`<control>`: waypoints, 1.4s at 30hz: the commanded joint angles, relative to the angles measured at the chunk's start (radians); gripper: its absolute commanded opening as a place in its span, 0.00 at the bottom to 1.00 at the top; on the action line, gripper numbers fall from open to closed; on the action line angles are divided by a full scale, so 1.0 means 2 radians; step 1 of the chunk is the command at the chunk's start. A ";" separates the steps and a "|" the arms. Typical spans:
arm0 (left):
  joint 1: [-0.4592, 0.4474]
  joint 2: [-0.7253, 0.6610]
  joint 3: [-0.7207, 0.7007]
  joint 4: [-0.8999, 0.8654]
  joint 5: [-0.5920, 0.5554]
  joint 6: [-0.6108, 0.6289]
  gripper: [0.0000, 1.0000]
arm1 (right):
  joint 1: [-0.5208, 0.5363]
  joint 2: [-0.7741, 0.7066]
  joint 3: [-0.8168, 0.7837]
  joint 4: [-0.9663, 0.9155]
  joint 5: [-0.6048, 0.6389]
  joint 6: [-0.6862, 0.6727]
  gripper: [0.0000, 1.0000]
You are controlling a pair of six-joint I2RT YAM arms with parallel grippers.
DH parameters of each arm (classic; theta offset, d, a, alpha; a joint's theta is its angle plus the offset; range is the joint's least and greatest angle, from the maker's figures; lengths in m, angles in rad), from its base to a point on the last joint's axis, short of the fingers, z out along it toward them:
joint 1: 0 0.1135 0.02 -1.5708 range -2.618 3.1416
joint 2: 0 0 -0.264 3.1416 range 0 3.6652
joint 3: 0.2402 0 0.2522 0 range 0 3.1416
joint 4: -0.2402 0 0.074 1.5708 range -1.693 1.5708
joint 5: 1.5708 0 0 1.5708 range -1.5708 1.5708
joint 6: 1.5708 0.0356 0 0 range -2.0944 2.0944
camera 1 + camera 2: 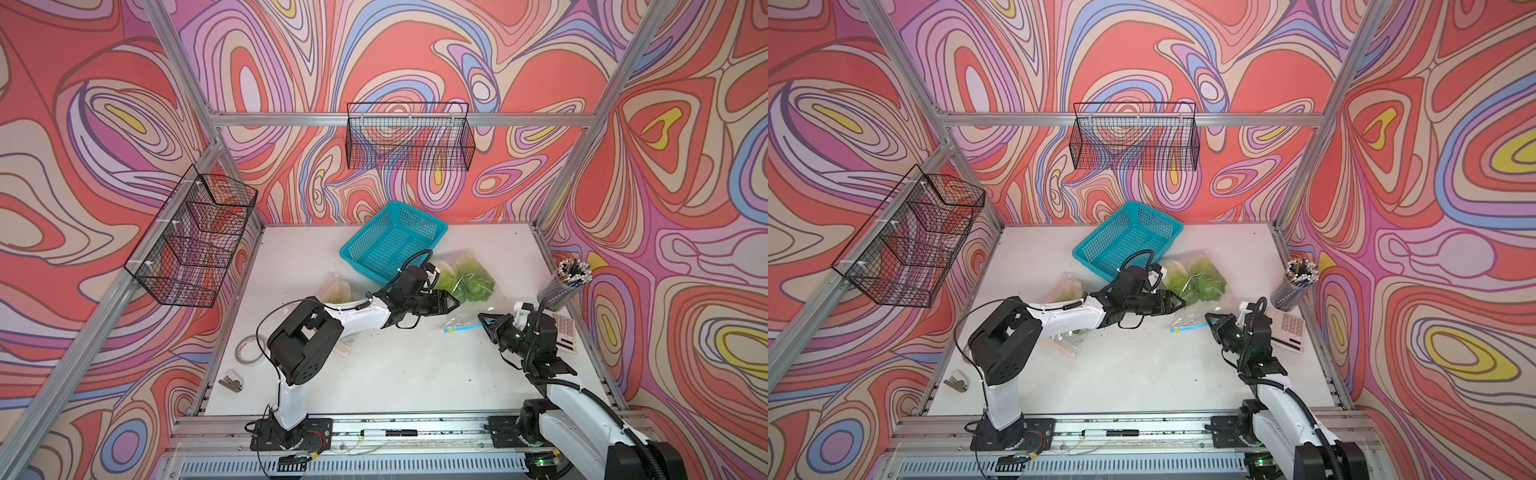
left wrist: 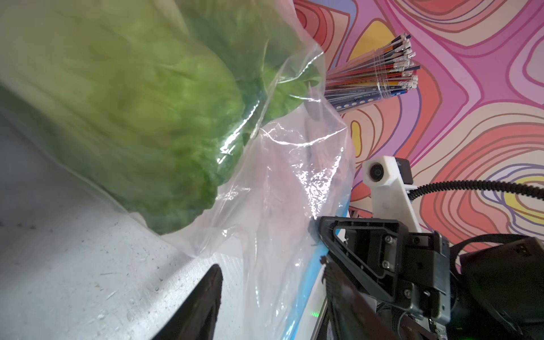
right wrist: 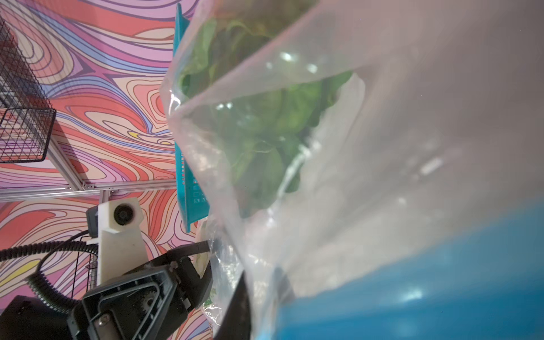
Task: Open the zip-top bag and take out the chinese cabbages
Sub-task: Adjust the zipper food storage bag at the center of the board.
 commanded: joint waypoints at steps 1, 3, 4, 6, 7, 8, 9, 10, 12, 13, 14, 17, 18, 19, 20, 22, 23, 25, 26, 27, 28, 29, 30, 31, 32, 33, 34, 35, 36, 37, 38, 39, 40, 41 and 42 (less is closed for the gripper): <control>0.001 -0.034 -0.010 -0.019 -0.021 0.027 0.59 | 0.003 -0.001 0.034 -0.013 0.016 0.008 0.10; 0.001 -0.044 -0.014 -0.031 -0.030 0.041 0.60 | 0.003 0.000 0.051 -0.029 0.016 0.009 0.08; 0.001 -0.050 -0.015 -0.037 -0.035 0.047 0.60 | 0.003 0.002 0.059 -0.036 0.016 0.009 0.07; 0.001 -0.062 -0.019 -0.050 -0.047 0.065 0.61 | 0.003 0.007 0.077 -0.055 0.020 0.010 0.04; 0.001 -0.069 -0.021 -0.056 -0.053 0.074 0.61 | 0.004 0.008 0.086 -0.064 0.022 0.010 0.03; 0.001 -0.076 -0.024 -0.062 -0.060 0.086 0.62 | 0.004 0.010 0.096 -0.074 0.025 0.011 0.03; 0.001 -0.085 -0.028 -0.068 -0.068 0.099 0.63 | 0.004 0.011 0.105 -0.081 0.027 0.012 0.03; 0.001 -0.094 -0.033 -0.071 -0.077 0.111 0.63 | 0.004 0.013 0.112 -0.086 0.028 0.016 0.03; 0.001 -0.117 -0.049 -0.076 -0.103 0.144 0.65 | 0.004 0.017 0.125 -0.091 0.030 0.023 0.03; 0.001 -0.129 -0.057 -0.076 -0.114 0.159 0.66 | 0.004 0.019 0.131 -0.093 0.030 0.026 0.03; 0.000 -0.141 -0.065 -0.079 -0.129 0.180 0.67 | 0.004 0.022 0.137 -0.095 0.030 0.028 0.02; -0.005 -0.170 -0.084 -0.084 -0.167 0.251 0.67 | 0.005 0.030 0.153 -0.099 0.029 0.034 0.02; -0.009 -0.177 -0.089 -0.084 -0.177 0.276 0.67 | 0.005 0.033 0.157 -0.098 0.029 0.035 0.02; -0.015 -0.183 -0.094 -0.083 -0.188 0.307 0.67 | 0.005 0.036 0.161 -0.099 0.028 0.037 0.02; -0.021 -0.187 -0.100 -0.078 -0.201 0.336 0.67 | 0.005 0.039 0.164 -0.098 0.027 0.038 0.02; -0.032 -0.194 -0.118 -0.054 -0.216 0.385 0.68 | 0.005 0.043 0.169 -0.098 0.027 0.041 0.01; -0.034 -0.197 -0.132 -0.034 -0.218 0.405 0.68 | 0.005 0.044 0.171 -0.098 0.027 0.043 0.02; -0.036 -0.202 -0.151 0.005 -0.216 0.430 0.68 | 0.005 0.044 0.174 -0.097 0.029 0.048 0.02; -0.037 -0.203 -0.158 0.018 -0.211 0.442 0.68 | 0.005 0.044 0.175 -0.097 0.029 0.050 0.02; -0.038 -0.203 -0.161 0.027 -0.207 0.452 0.68 | 0.005 0.044 0.176 -0.096 0.030 0.052 0.02; -0.040 -0.202 -0.161 0.033 -0.203 0.467 0.68 | 0.005 0.044 0.177 -0.096 0.030 0.053 0.02; -0.046 -0.198 -0.160 0.040 -0.203 0.482 0.68 | 0.005 0.044 0.177 -0.095 0.029 0.056 0.01; -0.050 -0.193 -0.158 0.046 -0.207 0.498 0.68 | 0.005 0.045 0.178 -0.093 0.029 0.058 0.02; -0.055 -0.186 -0.154 0.056 -0.212 0.514 0.68 | 0.006 0.045 0.177 -0.092 0.029 0.059 0.02; -0.059 -0.179 -0.151 0.066 -0.215 0.527 0.68 | 0.006 0.046 0.177 -0.092 0.030 0.061 0.02; -0.061 -0.172 -0.150 0.076 -0.215 0.536 0.69 | 0.006 0.046 0.177 -0.091 0.031 0.063 0.02; -0.062 -0.164 -0.148 0.090 -0.213 0.543 0.69 | 0.006 0.046 0.176 -0.089 0.031 0.065 0.01; -0.063 -0.157 -0.147 0.100 -0.208 0.554 0.69 | 0.006 0.046 0.176 -0.086 0.032 0.068 0.01; -0.064 -0.151 -0.144 0.108 -0.204 0.564 0.69 | 0.006 0.047 0.176 -0.085 0.031 0.071 0.01; -0.065 -0.143 -0.142 0.116 -0.202 0.576 0.69 | 0.006 0.047 0.176 -0.083 0.030 0.074 0.01; -0.067 -0.136 -0.138 0.119 -0.200 0.587 0.68 | 0.006 0.048 0.177 -0.082 0.030 0.076 0.01; -0.067 -0.128 -0.133 0.125 -0.198 0.598 0.67 | 0.006 0.049 0.177 -0.082 0.029 0.078 0.01; -0.067 -0.121 -0.131 0.131 -0.196 0.612 0.65 | 0.005 0.050 0.178 -0.082 0.029 0.081 0.01; -0.068 -0.115 -0.130 0.137 -0.195 0.622 0.63 | 0.006 0.051 0.178 -0.082 0.029 0.083 0.01; -0.068 -0.109 -0.130 0.145 -0.195 0.631 0.62 | 0.006 0.051 0.179 -0.080 0.029 0.085 0.01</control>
